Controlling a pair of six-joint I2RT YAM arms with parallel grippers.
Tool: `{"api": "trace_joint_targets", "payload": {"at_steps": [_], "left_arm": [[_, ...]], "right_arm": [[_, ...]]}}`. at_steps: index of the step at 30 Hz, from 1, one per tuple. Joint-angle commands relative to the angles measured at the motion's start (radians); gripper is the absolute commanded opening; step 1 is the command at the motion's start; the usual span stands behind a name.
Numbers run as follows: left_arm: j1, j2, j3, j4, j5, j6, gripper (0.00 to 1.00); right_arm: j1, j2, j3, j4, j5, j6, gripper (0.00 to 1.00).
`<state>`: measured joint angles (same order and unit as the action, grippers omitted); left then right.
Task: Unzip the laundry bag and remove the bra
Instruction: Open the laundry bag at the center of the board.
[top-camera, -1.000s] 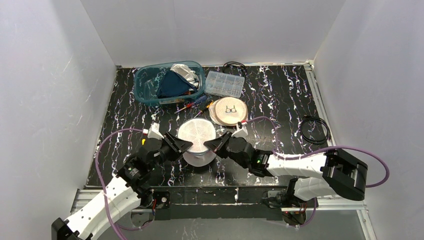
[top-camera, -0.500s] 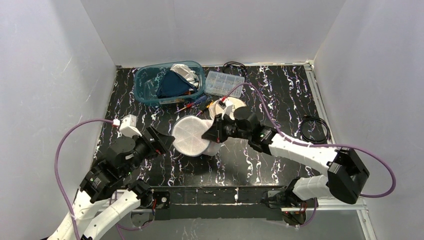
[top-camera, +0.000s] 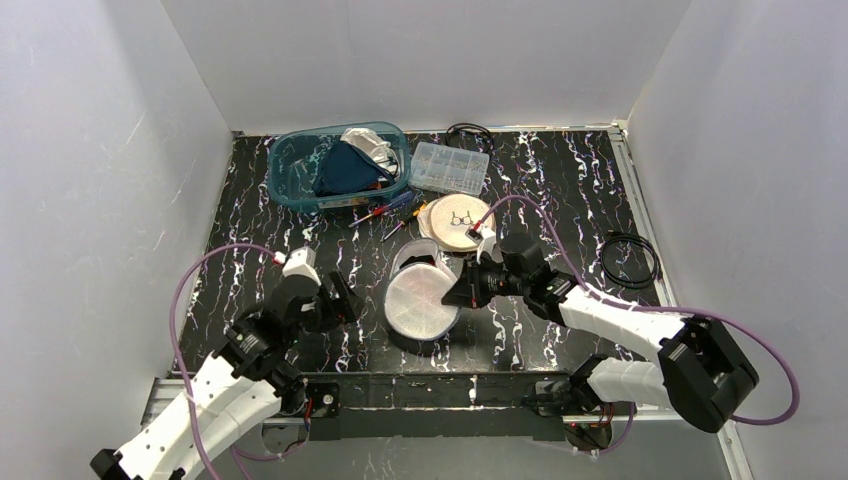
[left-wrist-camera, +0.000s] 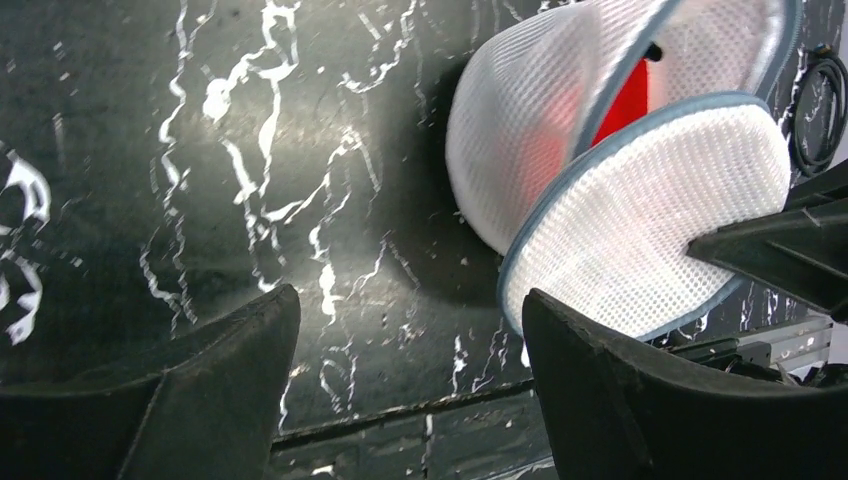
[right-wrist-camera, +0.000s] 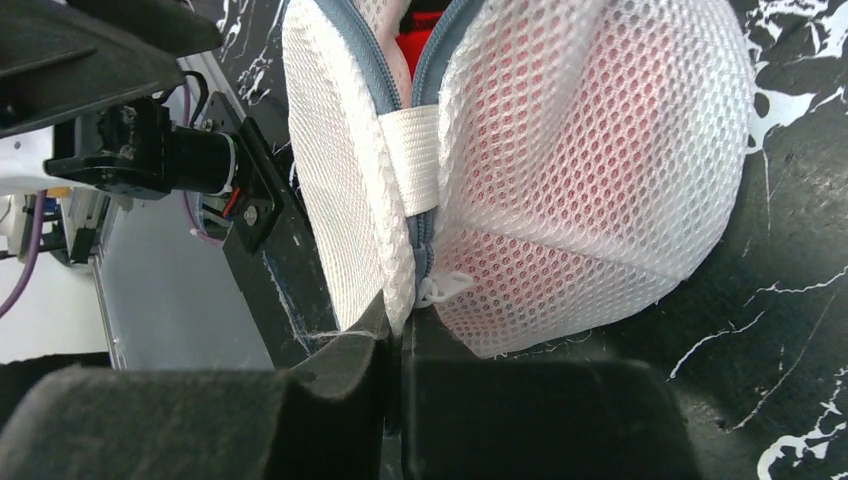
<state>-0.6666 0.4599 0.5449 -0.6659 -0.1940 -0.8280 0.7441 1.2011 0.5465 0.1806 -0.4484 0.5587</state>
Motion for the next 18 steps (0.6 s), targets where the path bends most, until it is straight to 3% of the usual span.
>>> {"api": "trace_joint_targets", "payload": {"at_steps": [1,5,9,18], "left_arm": [[0.004,0.112,0.047,0.2,0.046,0.09,0.79],[0.016,0.249,0.12,0.321,0.152,0.24,0.82],[0.031,0.383,0.207,0.331,0.193,0.342,0.82],[0.053,0.558,0.225,0.425,0.358,0.375,0.74]], "right_arm": [[-0.018,-0.042,-0.001,-0.025,-0.073,-0.071,0.01],[-0.021,-0.068,-0.001,-0.086,-0.104,-0.109,0.01],[-0.027,-0.101,-0.018,-0.111,-0.114,-0.12,0.01],[-0.033,-0.114,-0.014,-0.117,-0.143,-0.124,0.01]]}}
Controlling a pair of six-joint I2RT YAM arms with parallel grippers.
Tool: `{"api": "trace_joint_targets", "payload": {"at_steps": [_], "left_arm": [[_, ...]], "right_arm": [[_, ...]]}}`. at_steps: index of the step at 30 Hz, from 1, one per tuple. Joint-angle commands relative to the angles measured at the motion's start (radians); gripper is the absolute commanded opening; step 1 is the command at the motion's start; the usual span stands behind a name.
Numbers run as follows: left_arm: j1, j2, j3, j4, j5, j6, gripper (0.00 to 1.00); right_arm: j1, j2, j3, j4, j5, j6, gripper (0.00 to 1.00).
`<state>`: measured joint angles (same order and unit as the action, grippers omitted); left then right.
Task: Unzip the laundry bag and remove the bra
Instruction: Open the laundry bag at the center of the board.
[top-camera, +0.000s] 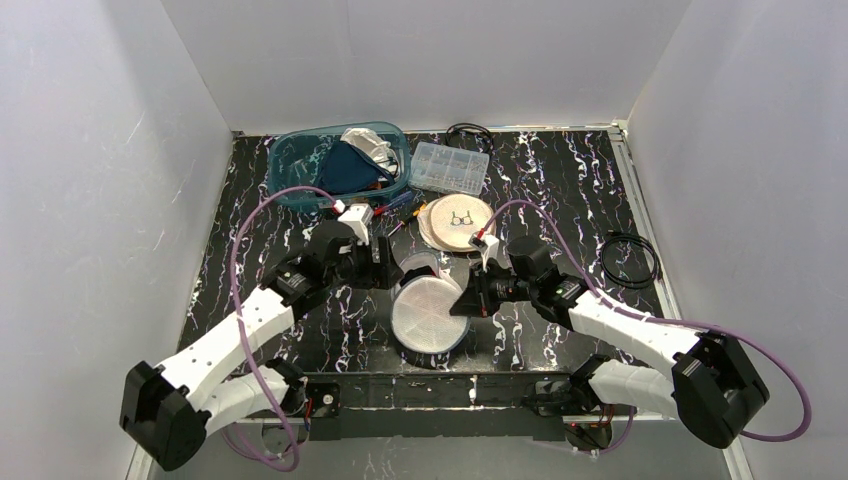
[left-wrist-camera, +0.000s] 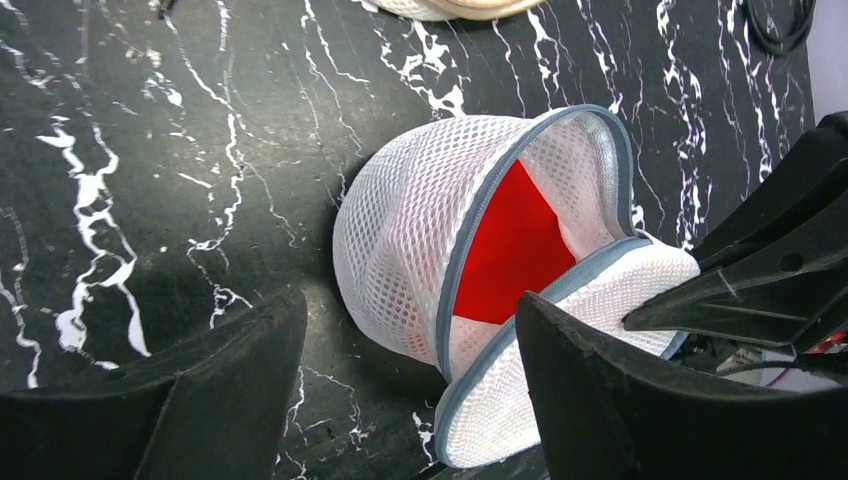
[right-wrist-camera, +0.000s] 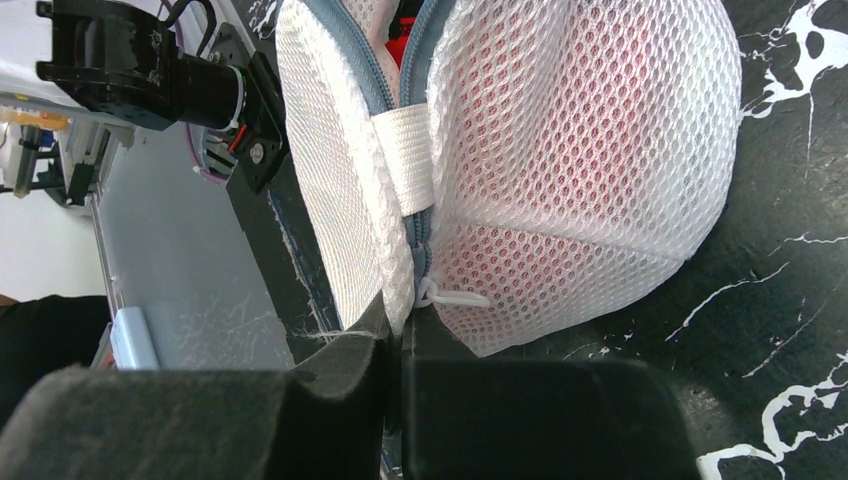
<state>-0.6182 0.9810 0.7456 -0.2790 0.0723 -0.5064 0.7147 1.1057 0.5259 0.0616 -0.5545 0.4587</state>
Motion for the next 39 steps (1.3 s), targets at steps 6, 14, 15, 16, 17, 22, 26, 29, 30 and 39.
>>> {"api": "trace_joint_targets", "payload": {"at_steps": [6,14,15,16,17,22,26,29,30,39], "left_arm": [[0.005,0.12,0.035,0.025,0.134,0.075,0.6],[0.005,0.19,0.047,-0.024,0.113,0.061,0.0],[0.005,0.181,0.052,-0.037,0.106,0.052,0.0],[0.005,0.165,0.059,-0.053,0.094,0.04,0.0],[0.005,0.147,0.072,-0.079,0.079,0.028,0.0],[0.002,0.081,0.211,-0.291,0.002,-0.028,0.0],[-0.004,0.075,0.343,-0.451,-0.059,-0.067,0.0],[-0.015,0.086,0.431,-0.538,-0.113,-0.086,0.0],[-0.021,0.093,0.46,-0.556,-0.126,-0.092,0.0],[-0.063,0.215,0.7,-0.669,-0.193,-0.163,0.0]], "right_arm": [[-0.006,-0.022,0.016,0.002,-0.057,-0.025,0.01],[-0.006,-0.054,0.027,-0.02,-0.062,-0.015,0.01],[-0.007,-0.062,0.03,-0.034,-0.044,-0.017,0.01],[-0.007,-0.074,0.032,-0.052,-0.021,-0.016,0.01],[-0.007,-0.089,0.034,-0.074,0.02,-0.012,0.03],[-0.007,-0.201,0.071,-0.193,0.276,0.044,0.8],[-0.007,-0.272,0.146,-0.296,0.399,0.061,0.99],[-0.008,-0.324,0.18,-0.334,0.469,0.08,0.99],[-0.008,-0.339,0.185,-0.335,0.481,0.09,0.99],[0.006,-0.304,0.166,-0.187,0.352,0.233,0.98]]}}
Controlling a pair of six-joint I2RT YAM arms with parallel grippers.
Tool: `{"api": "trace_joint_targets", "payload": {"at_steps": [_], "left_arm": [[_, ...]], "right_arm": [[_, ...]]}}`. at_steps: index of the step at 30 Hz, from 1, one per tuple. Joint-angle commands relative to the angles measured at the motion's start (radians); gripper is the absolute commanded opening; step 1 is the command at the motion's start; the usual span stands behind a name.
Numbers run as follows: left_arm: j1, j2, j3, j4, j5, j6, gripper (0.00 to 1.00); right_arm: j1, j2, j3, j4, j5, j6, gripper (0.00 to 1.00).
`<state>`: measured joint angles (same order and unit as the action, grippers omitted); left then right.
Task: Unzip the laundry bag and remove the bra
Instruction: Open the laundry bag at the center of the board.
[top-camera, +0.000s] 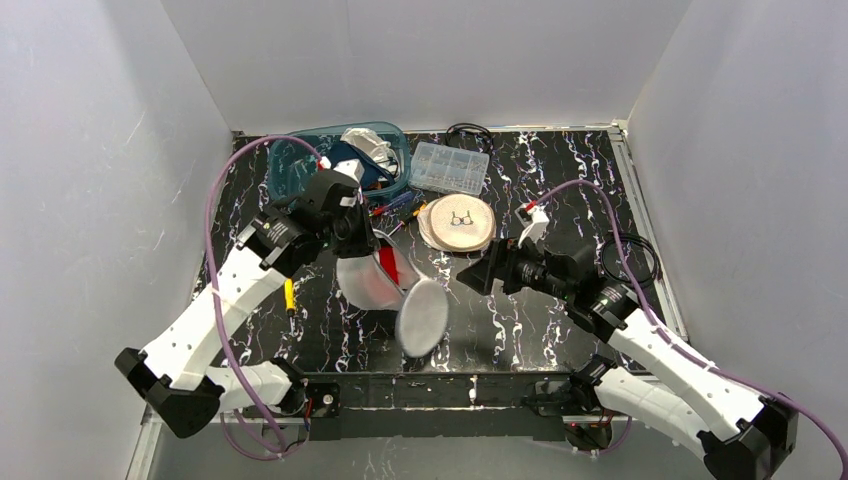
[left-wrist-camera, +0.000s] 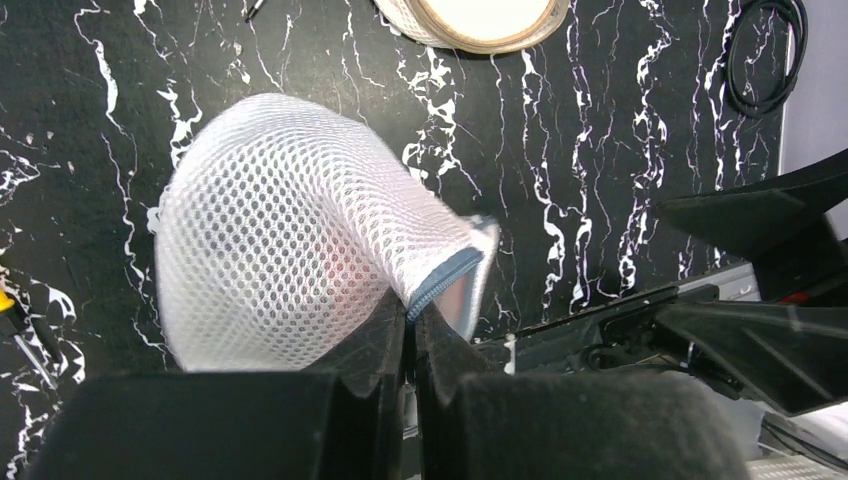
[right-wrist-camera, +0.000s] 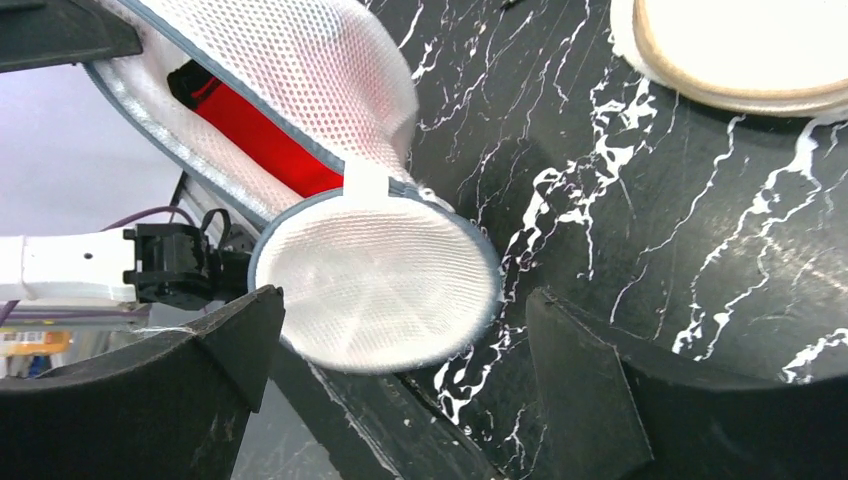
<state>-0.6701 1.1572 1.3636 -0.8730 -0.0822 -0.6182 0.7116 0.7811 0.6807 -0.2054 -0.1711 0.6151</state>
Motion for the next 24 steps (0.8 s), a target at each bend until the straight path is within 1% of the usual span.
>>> {"api": "trace_joint_targets", "payload": {"at_steps": [1,4,6,9,11,13,16,18,22,24], "left_arm": [[-0.013,0.052,0.101,-0.086,-0.034,-0.067,0.0],[-0.015,0.1,0.176,-0.142,-0.031,-0.131,0.0],[-0.016,0.144,0.247,-0.201,-0.036,-0.171,0.0],[-0.019,0.242,0.384,-0.321,-0.083,-0.217,0.0],[-0.019,0.32,0.477,-0.424,-0.127,-0.235,0.0],[-0.018,0.419,0.589,-0.583,-0.164,-0.267,0.0],[-0.022,0.538,0.742,-0.744,-0.189,-0.318,0.0],[-0.027,0.56,0.765,-0.769,-0.199,-0.364,0.0],[-0.028,0.505,0.686,-0.703,-0.204,-0.425,0.0],[-0.026,0.499,0.683,-0.694,-0.206,-0.445,0.0]], "right_arm": [[0.026,0.029,0.015,0.076,-0.023,0.071,0.98],[0.107,0.049,0.037,0.031,0.056,0.009,0.98],[0.189,0.049,0.042,0.008,0.15,-0.044,0.99],[0.298,0.037,0.025,-0.001,0.295,-0.125,0.99],[0.352,0.022,0.002,0.021,0.356,-0.168,0.99],[0.4,0.017,-0.007,0.048,0.41,-0.203,0.99],[0.485,0.06,0.011,0.064,0.572,-0.244,0.99],[0.559,0.091,0.019,0.107,0.686,-0.265,0.99],[0.695,0.184,0.054,0.167,0.871,-0.3,0.99],[0.745,0.238,0.074,0.184,0.946,-0.307,0.99]]}}
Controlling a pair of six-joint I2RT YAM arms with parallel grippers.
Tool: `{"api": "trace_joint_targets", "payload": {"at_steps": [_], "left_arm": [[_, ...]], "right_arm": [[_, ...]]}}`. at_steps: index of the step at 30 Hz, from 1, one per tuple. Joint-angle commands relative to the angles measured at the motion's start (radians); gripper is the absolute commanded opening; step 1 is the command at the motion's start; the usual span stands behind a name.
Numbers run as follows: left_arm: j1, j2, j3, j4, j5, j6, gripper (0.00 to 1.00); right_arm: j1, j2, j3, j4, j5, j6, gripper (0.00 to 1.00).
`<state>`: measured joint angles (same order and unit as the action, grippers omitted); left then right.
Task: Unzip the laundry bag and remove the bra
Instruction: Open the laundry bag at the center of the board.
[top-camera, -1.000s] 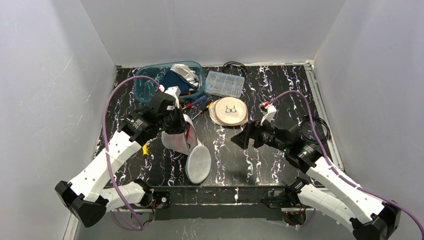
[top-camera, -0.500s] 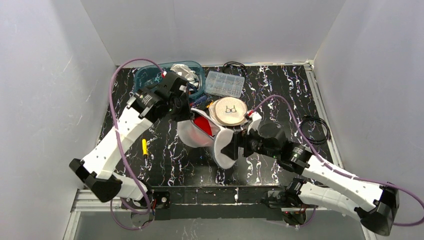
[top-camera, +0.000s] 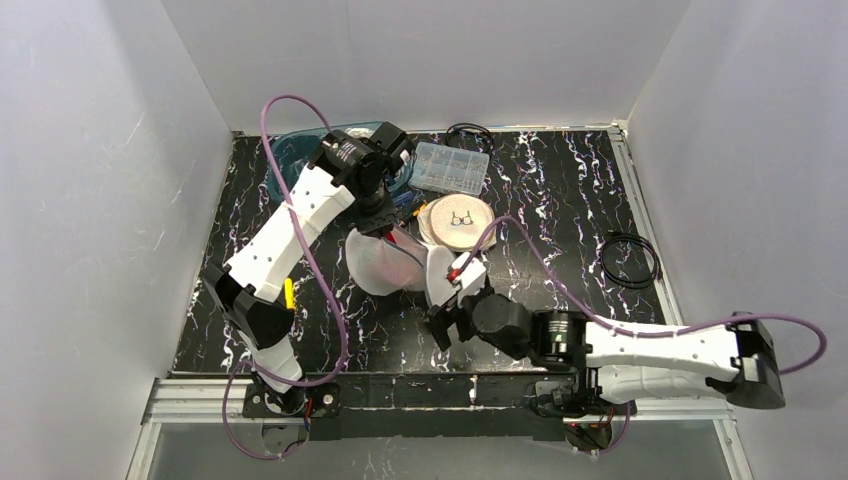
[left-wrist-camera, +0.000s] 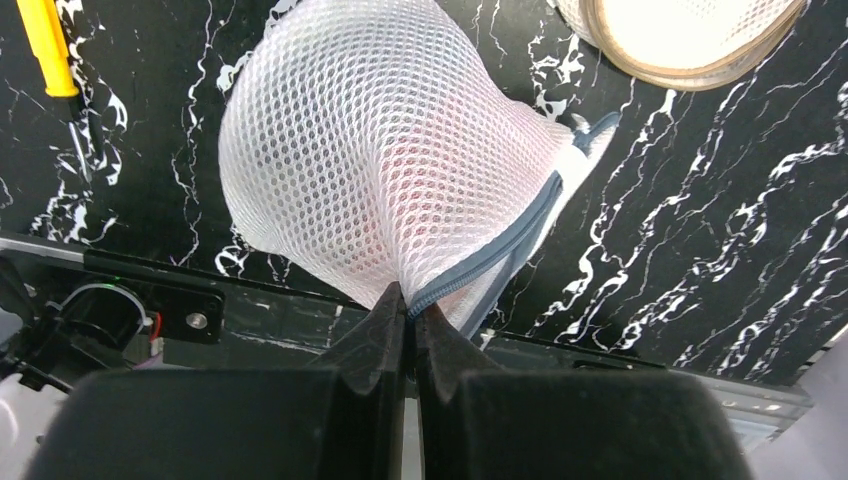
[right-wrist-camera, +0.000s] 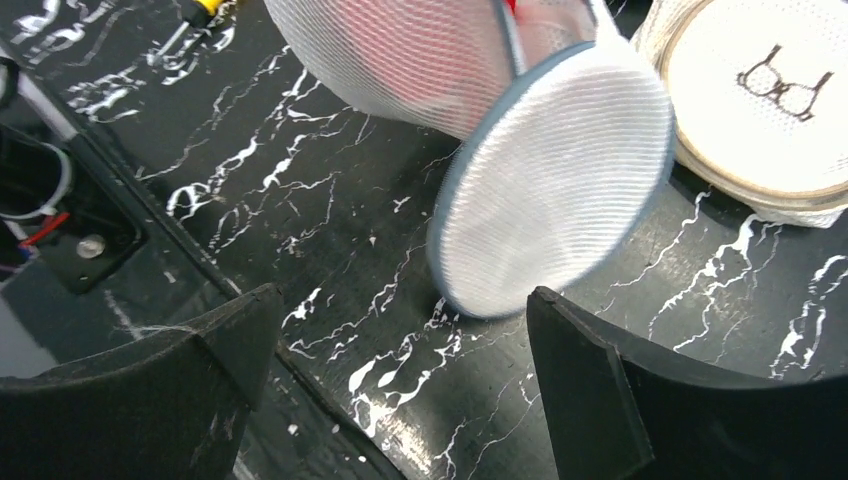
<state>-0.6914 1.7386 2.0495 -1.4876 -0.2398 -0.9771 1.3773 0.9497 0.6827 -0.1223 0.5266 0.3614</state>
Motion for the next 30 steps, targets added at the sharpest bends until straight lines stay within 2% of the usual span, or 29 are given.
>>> {"api": "trace_joint_targets", "payload": {"at_steps": [1,10,14,17,22,25,30], "left_arm": [[-0.005,-0.079,0.004,-0.082,-0.043,-0.086,0.0],[-0.005,-0.132,-0.055,-0.053,-0.008,-0.076,0.0],[-0.005,-0.15,-0.071,-0.05,0.004,-0.052,0.0],[-0.005,-0.168,-0.086,-0.035,0.016,-0.036,0.0],[-0.005,-0.19,-0.102,-0.011,0.034,-0.016,0.0],[-0.005,-0.197,-0.106,-0.002,0.048,-0.005,0.0],[-0.005,-0.207,-0.106,0.005,0.066,0.009,0.0]], "right_arm": [[0.1,0.093,0.079,0.102,0.303,-0.05,0.99],[0.115,0.262,0.083,0.081,0.621,0.042,0.97],[0.114,0.286,0.082,0.065,0.671,0.039,0.96],[0.095,0.294,0.076,0.098,0.614,-0.029,0.94],[0.046,0.308,0.076,0.114,0.475,-0.103,0.79],[0.006,0.302,0.06,0.173,0.349,-0.154,0.77],[-0.041,0.32,0.06,0.166,0.273,-0.182,0.75]]}}
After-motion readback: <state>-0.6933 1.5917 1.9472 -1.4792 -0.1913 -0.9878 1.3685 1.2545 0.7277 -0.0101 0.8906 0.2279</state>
